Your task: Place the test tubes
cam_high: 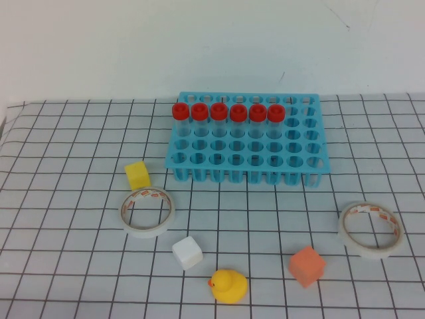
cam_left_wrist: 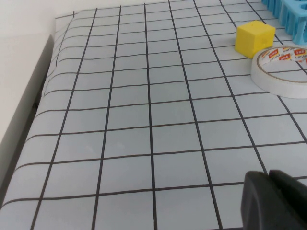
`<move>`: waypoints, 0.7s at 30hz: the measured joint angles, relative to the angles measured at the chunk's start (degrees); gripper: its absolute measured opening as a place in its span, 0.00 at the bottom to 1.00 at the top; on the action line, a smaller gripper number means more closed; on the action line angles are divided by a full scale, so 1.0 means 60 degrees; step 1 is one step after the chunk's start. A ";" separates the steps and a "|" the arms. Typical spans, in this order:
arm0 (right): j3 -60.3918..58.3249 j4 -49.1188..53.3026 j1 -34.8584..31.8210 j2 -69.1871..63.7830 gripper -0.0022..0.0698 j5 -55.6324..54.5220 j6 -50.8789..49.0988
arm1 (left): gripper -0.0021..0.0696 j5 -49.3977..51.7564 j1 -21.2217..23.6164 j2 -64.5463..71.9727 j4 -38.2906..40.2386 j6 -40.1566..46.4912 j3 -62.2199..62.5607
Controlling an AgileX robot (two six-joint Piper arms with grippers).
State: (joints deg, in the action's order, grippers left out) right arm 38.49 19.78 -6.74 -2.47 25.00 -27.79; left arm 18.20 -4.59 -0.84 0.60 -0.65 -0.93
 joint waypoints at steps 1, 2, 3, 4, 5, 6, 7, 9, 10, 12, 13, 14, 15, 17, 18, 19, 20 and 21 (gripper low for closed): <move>-0.0004 -0.0004 0.0000 0.0000 0.03 0.0000 0.0000 | 0.03 0.0000 0.0000 0.0000 0.0000 0.0000 0.0000; -0.0004 -0.0020 0.0000 0.0000 0.03 0.0000 0.0000 | 0.03 0.0000 0.0000 0.0000 0.0000 0.0000 0.0000; -0.0004 -0.0020 0.0000 0.0000 0.03 0.0000 0.0000 | 0.03 0.0000 0.0000 0.0000 0.0000 0.0000 0.0000; -0.0020 -0.0020 0.0000 0.0016 0.03 -0.0027 0.0000 | 0.03 0.0000 0.0000 0.0000 0.0000 0.0000 0.0000; -0.0101 -0.0020 0.0000 0.0016 0.03 -0.0179 0.0000 | 0.03 0.0000 0.0000 0.0000 0.0000 0.0000 0.0000; -0.0214 -0.0045 0.0000 0.0016 0.03 -0.0415 0.0045 | 0.03 0.0000 0.0000 0.0000 0.0000 0.0000 0.0000; -0.0385 -0.0136 0.0000 -0.0004 0.03 -0.0711 0.0220 | 0.03 0.0000 0.0000 0.0000 0.0000 0.0000 0.0000; -0.0871 -0.0319 0.0000 -0.0023 0.03 -0.1278 0.0873 | 0.03 0.0000 0.0000 0.0000 0.0000 0.0000 0.0000; -0.1228 -0.0446 0.0000 -0.0023 0.03 -0.1553 0.1421 | 0.03 0.0000 0.0000 0.0000 0.0000 0.0000 0.0000; -0.1936 -0.0776 -0.0016 -0.0023 0.03 -0.1913 0.2682 | 0.03 0.0000 0.0000 0.0000 0.0000 0.0000 0.0000; -0.2343 -0.1020 -0.0016 0.0035 0.03 -0.2006 0.3279 | 0.03 0.0000 0.0000 0.0000 0.0000 0.0000 0.0000; -0.2740 -0.1319 -0.0016 0.0137 0.03 -0.2026 0.3777 | 0.03 0.0000 0.0000 0.0000 0.0000 0.0000 0.0000; -0.3039 -0.1594 -0.0016 0.0252 0.03 -0.2045 0.4118 | 0.03 0.0000 0.0000 0.0000 0.0000 0.0000 0.0000; -0.3758 -0.2328 -0.0016 0.0480 0.03 -0.2124 0.4833 | 0.03 0.0000 0.0000 0.0000 0.0000 0.0000 0.0000; -0.4100 -0.2587 -0.0016 0.0510 0.03 -0.2170 0.5070 | 0.03 0.0000 0.0000 0.0000 0.0000 0.0000 0.0000; -0.4427 -0.2826 -0.0016 0.0533 0.03 -0.2190 0.5295 | 0.03 0.0000 0.0000 0.0000 0.0000 0.0000 0.0000; -0.4740 -0.2956 -0.0016 0.0533 0.03 -0.2196 0.5435 | 0.03 0.0000 0.0000 0.0000 0.0000 0.0000 0.0000; -0.4977 -0.3045 -0.0016 0.0533 0.03 -0.2211 0.5509 | 0.03 0.0000 0.0000 0.0000 0.0000 0.0000 0.0000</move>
State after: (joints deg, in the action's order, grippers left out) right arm 8.63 1.51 -6.84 0.73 11.73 5.26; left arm 18.20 -4.59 -0.84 0.60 -0.65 -0.93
